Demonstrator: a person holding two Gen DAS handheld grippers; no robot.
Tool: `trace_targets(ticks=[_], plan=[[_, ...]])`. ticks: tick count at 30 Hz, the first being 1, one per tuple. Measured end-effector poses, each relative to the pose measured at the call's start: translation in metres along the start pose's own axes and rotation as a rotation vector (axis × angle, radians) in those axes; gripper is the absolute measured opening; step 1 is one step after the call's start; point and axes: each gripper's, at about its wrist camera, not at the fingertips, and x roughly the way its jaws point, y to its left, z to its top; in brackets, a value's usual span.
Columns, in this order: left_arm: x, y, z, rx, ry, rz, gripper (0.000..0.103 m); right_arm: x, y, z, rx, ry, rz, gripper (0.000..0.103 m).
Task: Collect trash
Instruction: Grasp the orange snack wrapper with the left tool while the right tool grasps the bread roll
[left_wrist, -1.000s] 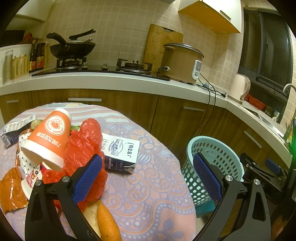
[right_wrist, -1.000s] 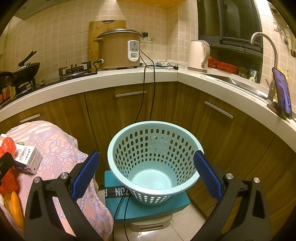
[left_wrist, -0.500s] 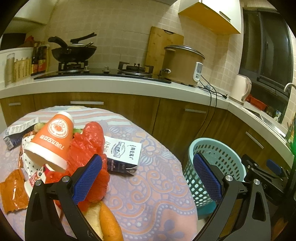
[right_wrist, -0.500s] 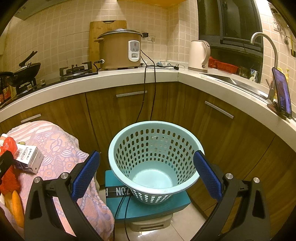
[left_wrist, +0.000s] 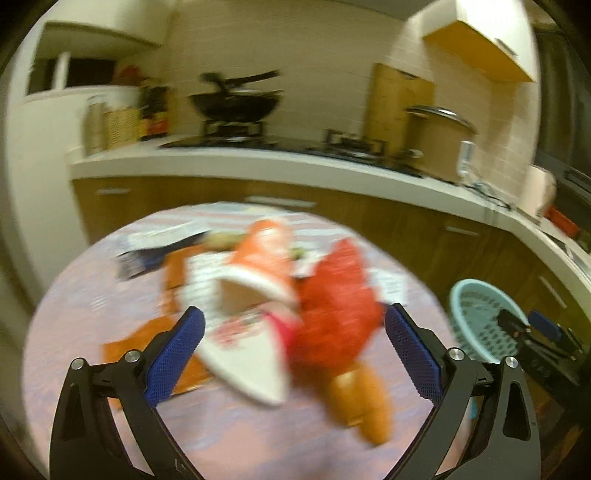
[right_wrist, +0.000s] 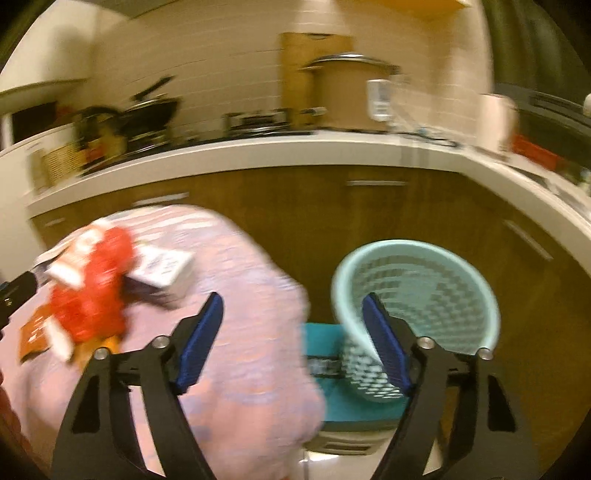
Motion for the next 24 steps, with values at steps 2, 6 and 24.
trace_targets(ticks=[2, 6, 24], plan=[[-0.002, 0.024, -0.005, -0.034, 0.027, 0.036, 0.089, 0.001, 0.018, -0.002, -0.039, 0.012, 0.064, 0.060], [-0.001, 0.068, -0.013, -0.107, 0.079, 0.091, 0.083, 0.004, 0.053, -0.008, -0.103, 0.065, 0.212, 0.049], [0.044, 0.120, -0.031, -0.117, 0.294, 0.070, 0.080, 0.015, 0.114, -0.038, -0.222, 0.224, 0.369, 0.046]])
